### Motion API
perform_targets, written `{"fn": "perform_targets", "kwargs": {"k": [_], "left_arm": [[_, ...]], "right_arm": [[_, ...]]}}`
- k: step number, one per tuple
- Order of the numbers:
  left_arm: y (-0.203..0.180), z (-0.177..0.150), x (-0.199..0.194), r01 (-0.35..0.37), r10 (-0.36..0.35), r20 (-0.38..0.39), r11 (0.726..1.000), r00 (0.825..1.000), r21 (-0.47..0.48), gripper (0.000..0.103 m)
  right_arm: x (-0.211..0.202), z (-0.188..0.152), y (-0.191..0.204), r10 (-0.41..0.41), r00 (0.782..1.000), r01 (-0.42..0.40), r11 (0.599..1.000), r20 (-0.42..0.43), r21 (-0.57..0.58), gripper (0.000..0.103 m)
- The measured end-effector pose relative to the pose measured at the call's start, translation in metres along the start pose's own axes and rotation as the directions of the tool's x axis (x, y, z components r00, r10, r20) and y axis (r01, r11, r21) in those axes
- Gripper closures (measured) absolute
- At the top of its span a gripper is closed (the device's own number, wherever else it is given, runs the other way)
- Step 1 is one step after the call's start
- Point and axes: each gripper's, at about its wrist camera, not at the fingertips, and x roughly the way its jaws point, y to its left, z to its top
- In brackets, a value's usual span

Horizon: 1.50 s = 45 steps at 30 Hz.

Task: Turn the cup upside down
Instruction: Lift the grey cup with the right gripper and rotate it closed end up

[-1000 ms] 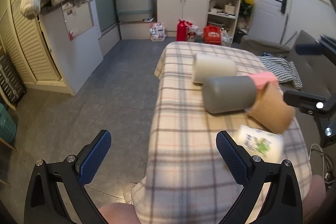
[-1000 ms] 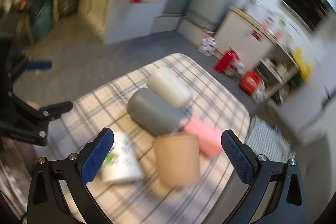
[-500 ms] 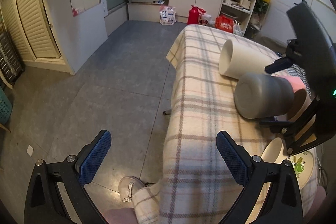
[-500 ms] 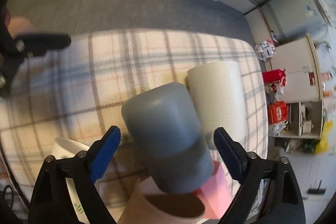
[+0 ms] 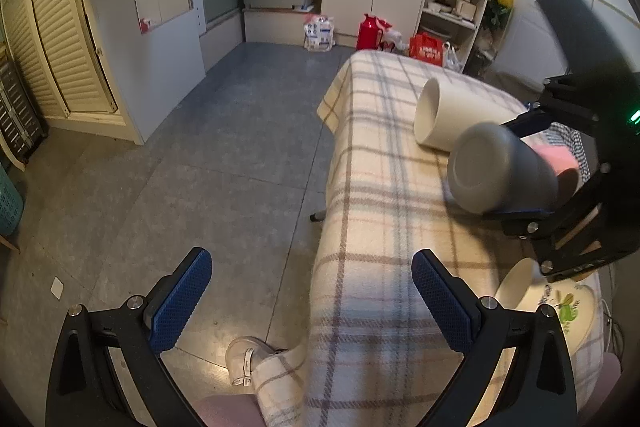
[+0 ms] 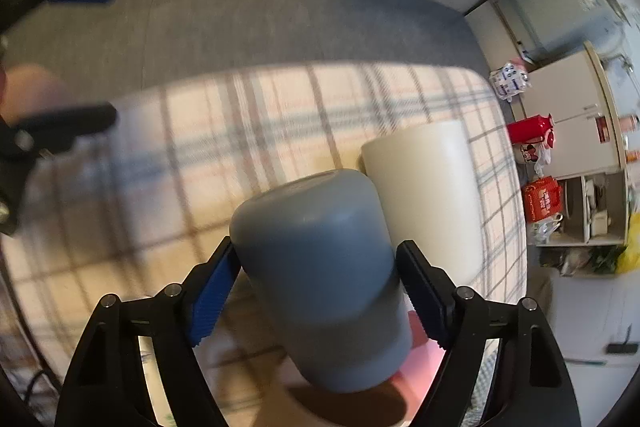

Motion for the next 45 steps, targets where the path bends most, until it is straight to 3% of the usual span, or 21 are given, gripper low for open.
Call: {"fn": "perform_targets", "kwargs": {"k": [12,16,19,21,25,29,31,33,40,45], "left_arm": [[-0.023,-0.006,-0.075,0.043,-0.048,0.113,0.998,0.992,0.045,0.000],[-0.030,-0.012,-0.106,0.068,-0.078,0.162,0.995,0.984,0.071,0.000],[-0.037,-0.016,-0.118,0.086,-0.100,0.179,0.993,0.979,0.082,0.000],[-0.039,-0.022,-0.124,0.101,-0.116,0.179,0.991,0.977,0.088,0.000],[-0.041,-0.033,-0.129,0.115,-0.131,0.171,0.988,0.977,0.100,0.000],[-0.045,-0.047,-0.125,0.117,-0.132,0.145,0.987,0.981,0.108,0.000],[-0.046,-0.050,-0.123,0.113,-0.128,0.135,0.987,0.983,0.114,0.000],[-0.049,-0.051,-0.120,0.105,-0.121,0.128,0.987,0.984,0.126,0.000],[-0.059,-0.060,-0.104,0.086,-0.100,0.085,0.985,0.991,0.152,0.000],[-0.067,-0.063,-0.090,0.072,-0.081,0.043,0.981,0.996,0.181,0.000]], "right_arm": [[-0.134,-0.035,0.007,-0.100,0.990,0.065,0.951,0.101,0.301,0.028],[-0.179,-0.067,0.032,-0.123,0.987,0.073,0.912,0.099,0.403,0.028],[-0.194,-0.096,0.054,-0.083,0.993,0.030,0.864,0.082,0.502,0.028],[-0.194,-0.114,0.066,-0.042,0.997,-0.004,0.826,0.069,0.564,0.028],[-0.172,-0.149,0.093,0.108,0.993,-0.107,0.702,0.044,0.704,0.028],[-0.129,-0.174,0.111,0.262,0.963,-0.196,0.548,0.056,0.813,0.028],[-0.109,-0.183,0.112,0.308,0.949,-0.218,0.478,0.070,0.851,0.028],[-0.100,-0.189,0.104,0.295,0.950,-0.223,0.427,0.099,0.876,0.028],[-0.065,-0.189,0.072,0.264,0.958,-0.198,0.340,0.109,0.919,0.029],[-0.045,-0.190,0.067,0.268,0.958,-0.191,0.320,0.105,0.928,0.030]]}}
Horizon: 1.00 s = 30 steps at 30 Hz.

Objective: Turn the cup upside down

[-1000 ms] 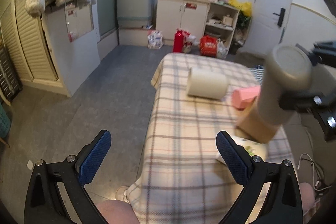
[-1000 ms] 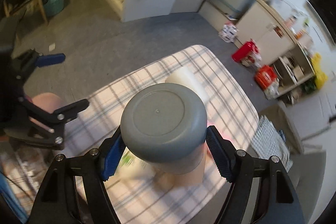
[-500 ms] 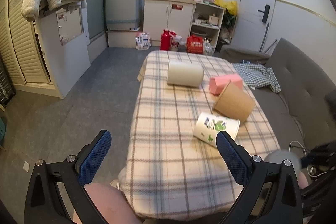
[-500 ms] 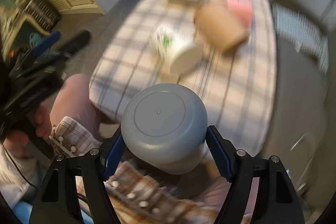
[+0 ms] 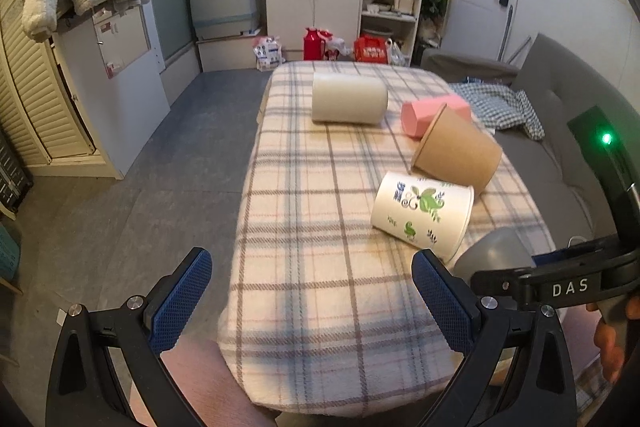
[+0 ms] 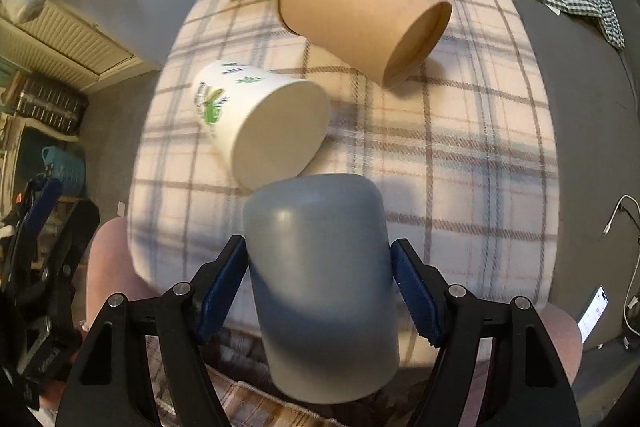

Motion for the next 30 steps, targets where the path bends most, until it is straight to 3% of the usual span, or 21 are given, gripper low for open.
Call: {"fn": "perform_targets", "kwargs": {"k": [5,8,11,16,20,25,30], "left_arm": [[-0.010,0.000,0.008,-0.010,0.011,-0.035,1.000,0.999,0.028,0.000],[-0.017,0.002,0.008,0.012,-0.011,-0.061,1.000,0.998,0.026,0.000],[-0.029,0.008,0.007,0.043,-0.042,-0.090,0.999,0.995,0.006,0.000],[-0.063,0.019,0.003,0.094,-0.093,-0.137,0.996,0.986,0.001,0.000],[-0.094,0.031,0.005,0.127,-0.128,-0.178,0.992,0.976,-0.014,0.000],[-0.124,0.035,0.019,0.115,-0.111,-0.242,0.993,0.964,0.003,0.000],[-0.133,0.036,0.037,0.101,-0.097,-0.298,0.995,0.950,-0.002,0.000]], "right_arm": [[-0.006,0.004,0.000,0.000,0.999,0.002,0.999,0.042,-0.040,0.029],[-0.027,0.001,-0.003,-0.004,0.993,0.014,0.997,0.121,-0.081,0.015],[-0.052,-0.001,-0.015,0.000,0.979,0.018,0.996,0.202,-0.087,0.014],[-0.082,-0.009,-0.042,-0.164,0.944,0.200,0.975,0.287,-0.099,0.014],[-0.095,-0.014,-0.059,-0.229,0.920,0.280,0.952,0.319,-0.123,0.014],[-0.106,-0.018,-0.082,-0.253,0.899,0.314,0.941,0.358,-0.124,0.014],[-0.100,-0.020,-0.099,-0.240,0.902,0.292,0.951,0.358,-0.098,0.014]]}}
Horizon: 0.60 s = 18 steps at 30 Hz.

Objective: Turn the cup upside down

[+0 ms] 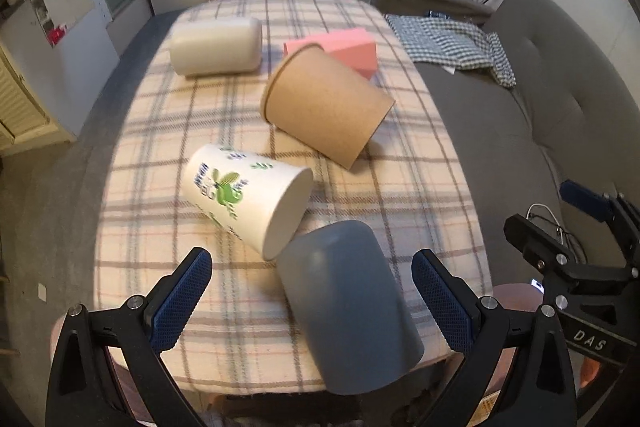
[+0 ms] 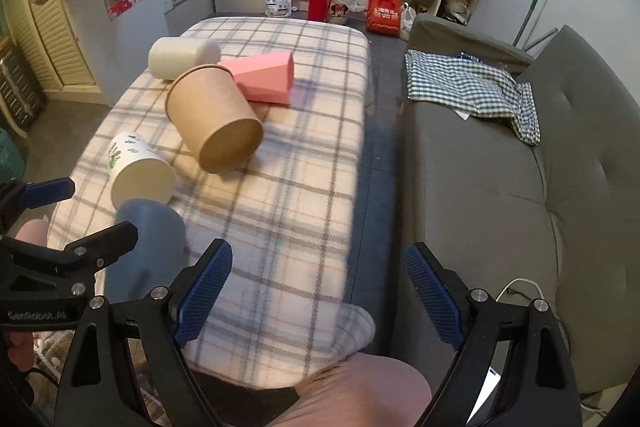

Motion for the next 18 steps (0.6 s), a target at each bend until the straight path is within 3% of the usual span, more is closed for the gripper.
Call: {"fn": "perform_targets", "kwargs": {"k": [13,17,18], "left_arm": [[0.001,0.011,0.049,0.029,-0.040,-0.150,0.997,0.988,-0.078,0.002],[0.004,0.009,0.057,0.075,-0.096,-0.197,0.991,0.976,-0.109,0.026],[0.005,0.009,0.056,0.079,-0.101,-0.196,0.990,0.975,-0.114,0.026]], "right_arm": [[0.022,-0.012,-0.008,0.034,0.999,-0.032,0.998,-0.038,0.045,0.014],[0.025,-0.013,-0.006,0.036,0.998,-0.034,0.998,-0.047,0.045,0.014],[0.025,-0.013,-0.006,0.034,0.998,-0.032,0.999,-0.047,0.044,0.014]]}}
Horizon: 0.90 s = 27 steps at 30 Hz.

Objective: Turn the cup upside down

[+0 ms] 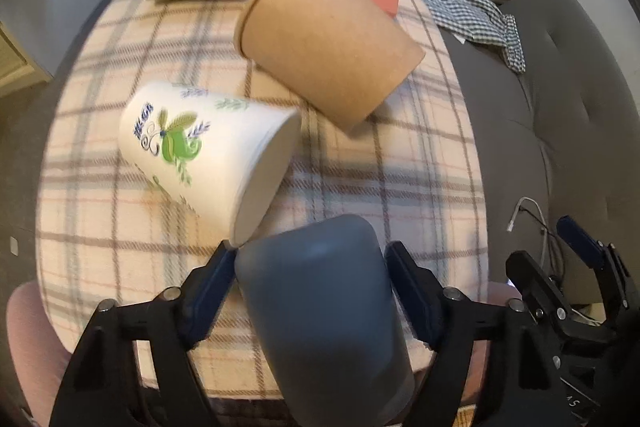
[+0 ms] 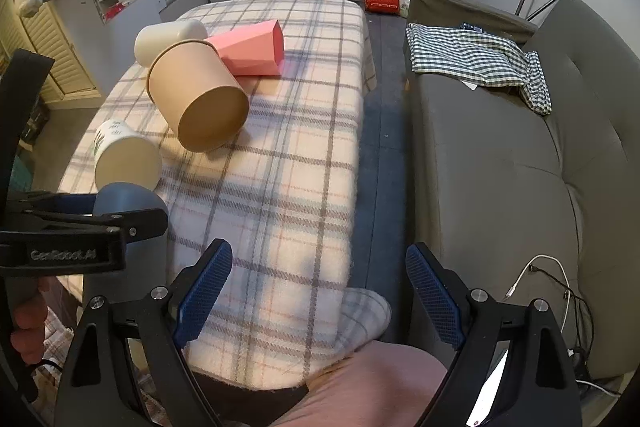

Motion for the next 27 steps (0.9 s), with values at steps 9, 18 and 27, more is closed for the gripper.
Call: {"fn": "perform_targets", "kwargs": {"k": [9,18,27], "left_arm": [[0.000,-0.002,-0.027,0.020,-0.020,0.040,1.000,0.999,0.011,0.027],[-0.016,-0.002,-0.057,-0.032,0.008,0.204,0.993,0.979,0.111,0.027],[-0.050,-0.002,-0.052,-0.141,0.012,0.399,0.945,0.917,0.295,0.028]], "right_arm": [[-0.014,0.003,0.005,-0.014,0.999,0.015,1.000,0.032,-0.007,0.014],[-0.027,-0.004,0.004,-0.022,0.998,0.021,1.000,0.059,0.013,0.014],[-0.023,-0.014,-0.006,-0.038,0.997,0.033,0.997,0.063,0.066,0.014]]}}
